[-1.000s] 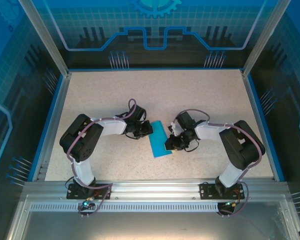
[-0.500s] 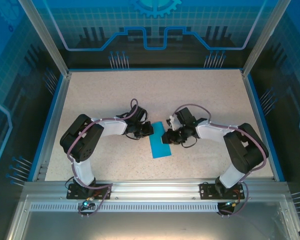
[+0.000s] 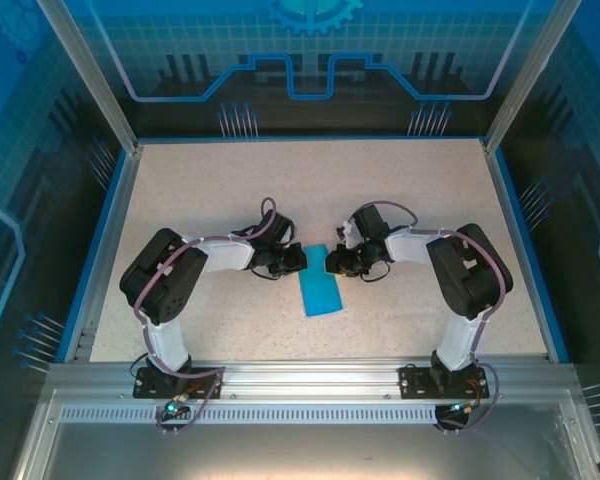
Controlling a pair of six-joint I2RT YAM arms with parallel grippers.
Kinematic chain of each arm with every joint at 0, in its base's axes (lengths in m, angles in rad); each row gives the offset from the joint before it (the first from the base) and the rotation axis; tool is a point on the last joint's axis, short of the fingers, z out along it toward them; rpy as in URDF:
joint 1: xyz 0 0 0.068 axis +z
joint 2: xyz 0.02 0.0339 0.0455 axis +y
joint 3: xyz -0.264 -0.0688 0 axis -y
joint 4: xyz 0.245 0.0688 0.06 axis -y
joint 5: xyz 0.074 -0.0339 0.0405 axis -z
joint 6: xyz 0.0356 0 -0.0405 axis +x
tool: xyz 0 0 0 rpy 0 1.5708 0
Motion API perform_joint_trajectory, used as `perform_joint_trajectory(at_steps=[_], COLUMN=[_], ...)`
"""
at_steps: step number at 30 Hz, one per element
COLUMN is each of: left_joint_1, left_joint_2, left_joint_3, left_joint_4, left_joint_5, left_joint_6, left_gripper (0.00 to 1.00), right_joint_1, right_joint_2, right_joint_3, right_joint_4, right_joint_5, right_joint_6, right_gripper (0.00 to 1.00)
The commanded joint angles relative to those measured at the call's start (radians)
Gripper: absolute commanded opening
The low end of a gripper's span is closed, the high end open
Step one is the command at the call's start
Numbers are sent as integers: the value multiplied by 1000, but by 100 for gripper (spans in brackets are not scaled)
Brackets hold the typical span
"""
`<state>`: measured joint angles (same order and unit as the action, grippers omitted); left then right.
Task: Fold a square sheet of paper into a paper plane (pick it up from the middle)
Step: Fold the square sheet of paper in half at the center of the table.
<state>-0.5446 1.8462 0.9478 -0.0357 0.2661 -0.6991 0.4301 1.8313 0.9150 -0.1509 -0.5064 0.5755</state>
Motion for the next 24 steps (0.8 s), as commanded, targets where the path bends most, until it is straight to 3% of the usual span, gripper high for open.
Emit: perform_joint_trajectory(at_steps=[1, 6, 15, 24], left_joint_1=[-4, -4, -7, -11], left_joint_2=[50, 51, 49, 47], left_joint_3=[-27, -30, -32, -39], left_joint_4=[-53, -50, -51, -53], left_joint_5=[-14, -14, -13, -14], left_joint_6=[22, 18, 9, 6], left_gripper=[12, 12, 12, 12], right_joint_1=[-15, -9, 1, -22], right_joint_2=[-20, -59, 76, 137], right_joint_3=[-12, 60, 188, 196], right_joint_4=[-11, -24, -49, -73], right_joint_5=[12, 17, 19, 100], right_joint_6=[21, 24, 17, 21], right_gripper=[21, 22, 22, 21])
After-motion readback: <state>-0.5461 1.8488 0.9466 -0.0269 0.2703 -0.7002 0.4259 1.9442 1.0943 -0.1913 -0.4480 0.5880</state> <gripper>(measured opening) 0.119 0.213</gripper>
